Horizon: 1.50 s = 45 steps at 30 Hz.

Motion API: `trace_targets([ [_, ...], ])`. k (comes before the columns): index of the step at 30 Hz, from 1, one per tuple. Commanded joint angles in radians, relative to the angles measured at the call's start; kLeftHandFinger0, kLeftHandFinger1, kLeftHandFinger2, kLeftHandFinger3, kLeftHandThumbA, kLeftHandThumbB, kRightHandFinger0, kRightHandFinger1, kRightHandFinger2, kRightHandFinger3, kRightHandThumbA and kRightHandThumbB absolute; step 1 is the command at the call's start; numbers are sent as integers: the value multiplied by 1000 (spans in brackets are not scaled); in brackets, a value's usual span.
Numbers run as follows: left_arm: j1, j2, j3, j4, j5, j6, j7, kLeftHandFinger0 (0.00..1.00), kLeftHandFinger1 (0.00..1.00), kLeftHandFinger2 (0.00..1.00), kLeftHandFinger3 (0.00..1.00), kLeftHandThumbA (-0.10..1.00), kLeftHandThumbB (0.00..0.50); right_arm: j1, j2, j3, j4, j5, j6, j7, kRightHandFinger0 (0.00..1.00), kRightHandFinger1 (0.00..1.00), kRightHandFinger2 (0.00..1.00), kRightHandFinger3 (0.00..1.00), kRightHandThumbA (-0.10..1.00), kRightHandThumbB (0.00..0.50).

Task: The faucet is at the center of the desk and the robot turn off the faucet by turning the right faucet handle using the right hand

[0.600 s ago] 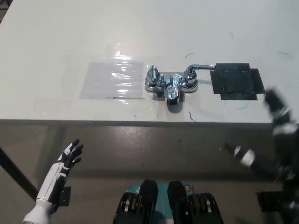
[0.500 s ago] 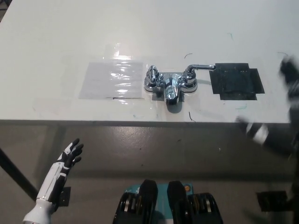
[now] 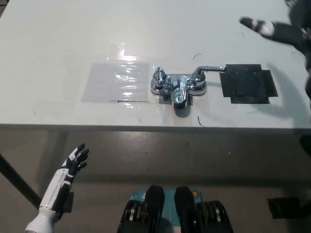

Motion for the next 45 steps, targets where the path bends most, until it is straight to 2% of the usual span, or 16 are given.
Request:
trace_targets([
  [1, -14, 13, -5, -35, -12, -47, -26, 1000, 1000, 1000, 1000, 1000, 406, -156, -20, 23, 171, 44, 76, 138, 1000, 1000, 1000, 1000, 1000, 387],
  [3, -14, 12, -3, -36, -11, -48, -26, 1000, 1000, 1000, 1000, 1000, 412, -178, -15, 29, 215, 33, 84, 144, 1000, 1000, 1000, 1000, 1000, 384],
  [4, -13, 11, -2, -36, -12, -45, -26, 1000, 1000, 1000, 1000, 1000, 425, -205, -10, 36, 287, 21, 60, 156, 1000, 1000, 1000, 1000, 1000, 345],
  [6, -16, 11, -3, -31, -11, -50, -29, 1000, 1000, 1000, 1000, 1000, 421, -243, 0, 38, 403, 10, -1, 180, 1000, 1000, 1000, 1000, 1000, 319],
  [8, -17, 9, -2, -33, -8, -45, -27, 1000, 1000, 1000, 1000, 1000, 422, -278, 10, 35, 504, 5, -37, 190, 1000, 1000, 1000, 1000, 1000, 330],
  [13, -14, 10, -1, -35, -9, -46, -30, 1000, 1000, 1000, 1000, 1000, 418, -324, 25, 55, 650, -33, -52, 194, 1000, 1000, 1000, 1000, 1000, 338],
  [16, -21, 10, -2, -24, -9, -53, -31, 1000, 1000, 1000, 1000, 1000, 419, -354, 30, 86, 759, -72, -59, 191, 1000, 1000, 1000, 1000, 1000, 388],
  [19, -21, 12, -2, -30, -8, -49, -32, 1000, 1000, 1000, 1000, 1000, 420, -367, 40, 90, 819, -81, -84, 189, 1000, 1000, 1000, 1000, 1000, 376],
  [21, -21, 13, -1, -31, -10, -42, -33, 1000, 1000, 1000, 1000, 1000, 425, -365, 46, 110, 852, -111, -87, 178, 1000, 1000, 1000, 1000, 1000, 395],
  [25, -23, 13, -3, -28, -5, -48, -33, 1000, 1000, 1000, 1000, 1000, 425, -368, 54, 111, 899, -120, -99, 165, 1000, 1000, 1000, 1000, 1000, 395],
  [27, -23, 12, -2, -31, -3, -43, -30, 1000, 1000, 1000, 1000, 1000, 433, -372, 60, 105, 929, -119, -101, 169, 1000, 1000, 1000, 1000, 1000, 416],
  [30, -24, 10, -4, -32, -8, -38, -33, 1000, 1000, 1000, 1000, 1000, 435, -371, 64, 99, 951, -120, -114, 172, 1000, 1000, 1000, 1000, 1000, 405],
  [35, -25, 11, -5, -26, -2, -46, -32, 1000, 1000, 1000, 1000, 1000, 424, -369, 74, 115, 979, -153, -109, 164, 1000, 1000, 1000, 1000, 1000, 458],
  [45, -28, 15, -6, -24, 6, -48, -31, 1000, 1000, 1000, 1000, 1000, 422, -366, 89, 109, 1002, -163, -108, 177, 1000, 1000, 1000, 1000, 1000, 451],
])
